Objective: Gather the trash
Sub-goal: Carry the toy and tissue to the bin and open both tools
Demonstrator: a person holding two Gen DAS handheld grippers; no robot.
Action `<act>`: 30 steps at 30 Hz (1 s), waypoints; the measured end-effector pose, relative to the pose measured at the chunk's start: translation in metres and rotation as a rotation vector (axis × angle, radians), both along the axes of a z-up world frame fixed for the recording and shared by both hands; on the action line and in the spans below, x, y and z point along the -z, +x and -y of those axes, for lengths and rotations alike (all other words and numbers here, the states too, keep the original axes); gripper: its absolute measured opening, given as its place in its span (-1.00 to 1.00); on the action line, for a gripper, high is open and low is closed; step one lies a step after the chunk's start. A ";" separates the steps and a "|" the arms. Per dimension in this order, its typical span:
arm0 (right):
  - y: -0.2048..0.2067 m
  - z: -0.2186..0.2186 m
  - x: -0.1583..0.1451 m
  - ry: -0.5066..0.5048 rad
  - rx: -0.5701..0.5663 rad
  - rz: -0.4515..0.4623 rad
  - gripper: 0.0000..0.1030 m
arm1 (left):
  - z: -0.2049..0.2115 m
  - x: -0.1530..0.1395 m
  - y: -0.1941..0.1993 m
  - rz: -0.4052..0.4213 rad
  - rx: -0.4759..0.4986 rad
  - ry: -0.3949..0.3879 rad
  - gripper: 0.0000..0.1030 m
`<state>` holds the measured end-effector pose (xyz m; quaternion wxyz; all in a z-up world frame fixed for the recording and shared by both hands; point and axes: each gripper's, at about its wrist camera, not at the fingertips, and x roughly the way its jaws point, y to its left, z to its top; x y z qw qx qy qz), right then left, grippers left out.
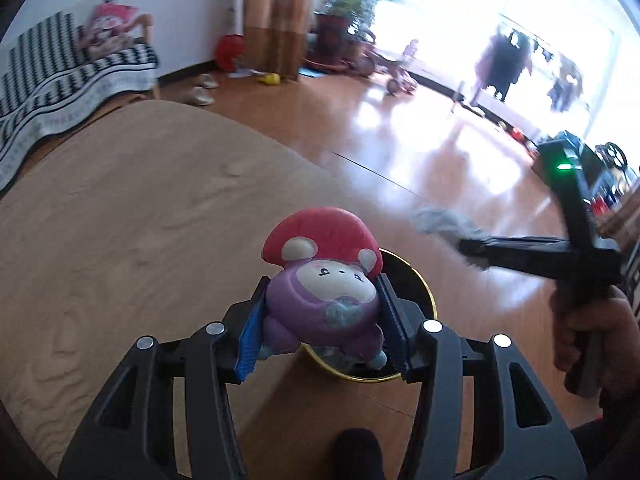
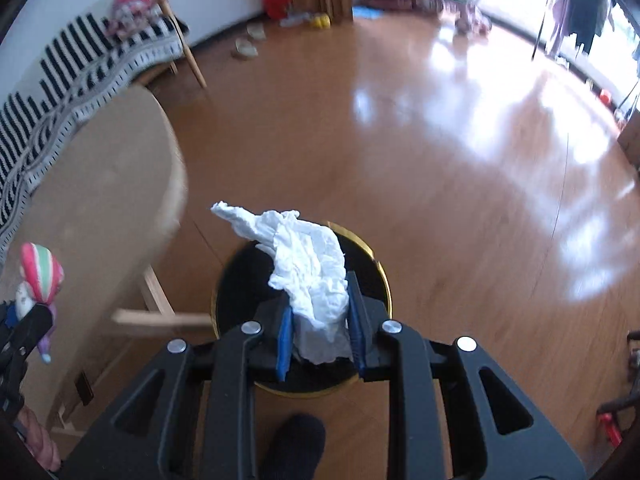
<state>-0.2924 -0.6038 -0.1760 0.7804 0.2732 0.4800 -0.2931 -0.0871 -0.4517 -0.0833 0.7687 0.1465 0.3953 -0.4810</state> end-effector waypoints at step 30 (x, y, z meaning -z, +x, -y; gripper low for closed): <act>0.002 0.032 0.028 0.113 0.023 0.008 0.37 | 0.071 0.032 -0.015 -0.053 0.087 0.039 -0.01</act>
